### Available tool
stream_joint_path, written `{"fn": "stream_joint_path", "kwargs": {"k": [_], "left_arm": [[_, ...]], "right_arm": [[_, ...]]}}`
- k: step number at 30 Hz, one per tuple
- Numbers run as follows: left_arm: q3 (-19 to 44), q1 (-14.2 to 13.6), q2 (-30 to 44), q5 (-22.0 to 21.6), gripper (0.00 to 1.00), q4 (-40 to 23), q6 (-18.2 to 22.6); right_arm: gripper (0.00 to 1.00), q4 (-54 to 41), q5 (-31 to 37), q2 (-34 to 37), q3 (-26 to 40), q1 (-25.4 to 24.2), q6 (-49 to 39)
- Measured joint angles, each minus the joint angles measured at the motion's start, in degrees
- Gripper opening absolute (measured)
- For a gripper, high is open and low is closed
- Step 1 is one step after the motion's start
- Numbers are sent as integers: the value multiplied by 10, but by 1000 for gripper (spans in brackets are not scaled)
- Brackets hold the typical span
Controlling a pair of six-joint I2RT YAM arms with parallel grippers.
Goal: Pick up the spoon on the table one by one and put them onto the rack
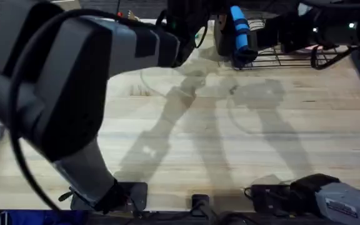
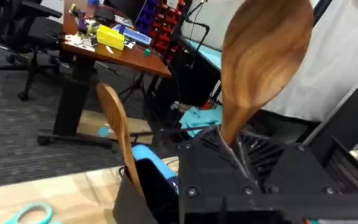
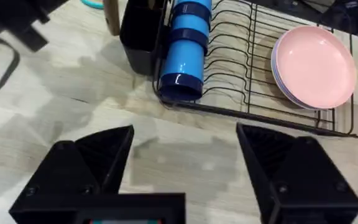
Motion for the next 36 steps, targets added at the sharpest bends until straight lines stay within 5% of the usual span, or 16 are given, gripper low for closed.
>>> {"fn": "stream_joint_path", "kwargs": {"k": [25, 36], "left_arm": [[44, -9, 55, -16, 45, -15, -12], [44, -9, 76, -15, 45, -116, -13]], "right_arm": [[992, 0, 0, 0, 0, 0, 0], [992, 0, 0, 0, 0, 0, 0]]}}
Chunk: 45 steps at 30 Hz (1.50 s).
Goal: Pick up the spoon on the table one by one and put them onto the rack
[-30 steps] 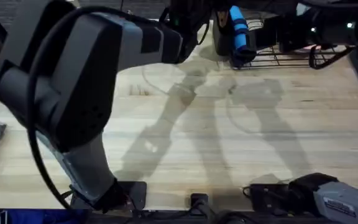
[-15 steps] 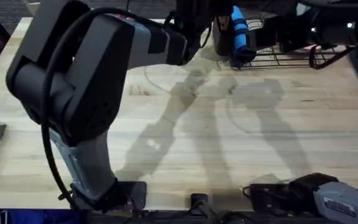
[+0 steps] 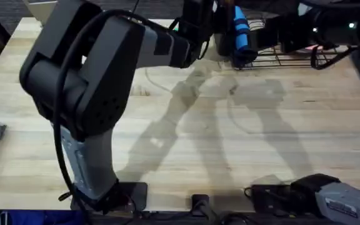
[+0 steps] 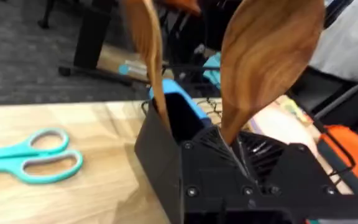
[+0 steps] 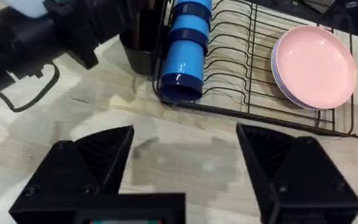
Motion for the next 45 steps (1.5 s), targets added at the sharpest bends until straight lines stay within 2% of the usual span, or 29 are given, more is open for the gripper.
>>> {"fn": "stream_joint_path", "kwargs": {"k": [19, 25, 30, 40, 42, 44, 45], "left_arm": [[0, 0, 0, 5, 47, -37, 0], [7, 1, 0, 4, 96, -59, 1], [8, 1, 0, 5, 316, -66, 0], [8, 1, 0, 15, 598, -70, 20], [8, 1, -1, 16, 753, -78, 29], [8, 1, -3, 18, 964, -88, 42], [8, 1, -7, 19, 988, -98, 51]], "right_arm": [[992, 3, 0, 0, 0, 0, 0], [992, 3, 0, 0, 0, 0, 0], [992, 3, 0, 0, 0, 0, 0], [992, 3, 0, 0, 0, 0, 0], [992, 3, 0, 0, 0, 0, 0], [992, 3, 0, 0, 0, 0, 0], [992, 3, 0, 0, 0, 0, 0]]}}
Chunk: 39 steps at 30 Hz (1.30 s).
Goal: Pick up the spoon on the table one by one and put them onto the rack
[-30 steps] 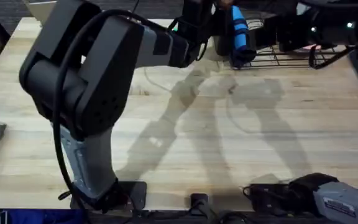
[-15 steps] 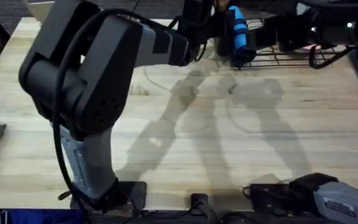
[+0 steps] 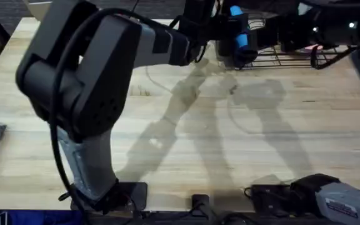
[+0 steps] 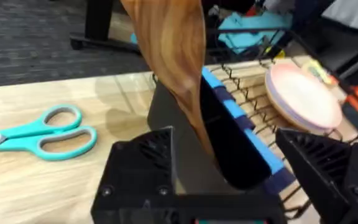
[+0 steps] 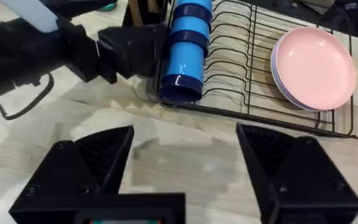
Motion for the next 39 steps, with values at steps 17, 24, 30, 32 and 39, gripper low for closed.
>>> {"fn": "stream_joint_path", "kwargs": {"k": [17, 24, 30, 32, 39], "left_arm": [[0, 74, -207, 1, 995, -398, 43], [0, 126, -311, -2, 995, -572, 69], [0, 163, -389, -20, 995, -692, 84], [0, 173, -406, -31, 995, -719, 85], [0, 186, -457, -67, 995, -794, 87]], "right_arm": [[992, -1, 0, 0, 0, 0, 0], [992, 2, 0, 0, 0, 0, 0], [992, 2, 0, 0, 0, 0, 0], [992, 2, 0, 0, 0, 0, 0], [992, 7, 0, 0, 0, 0, 0]]}}
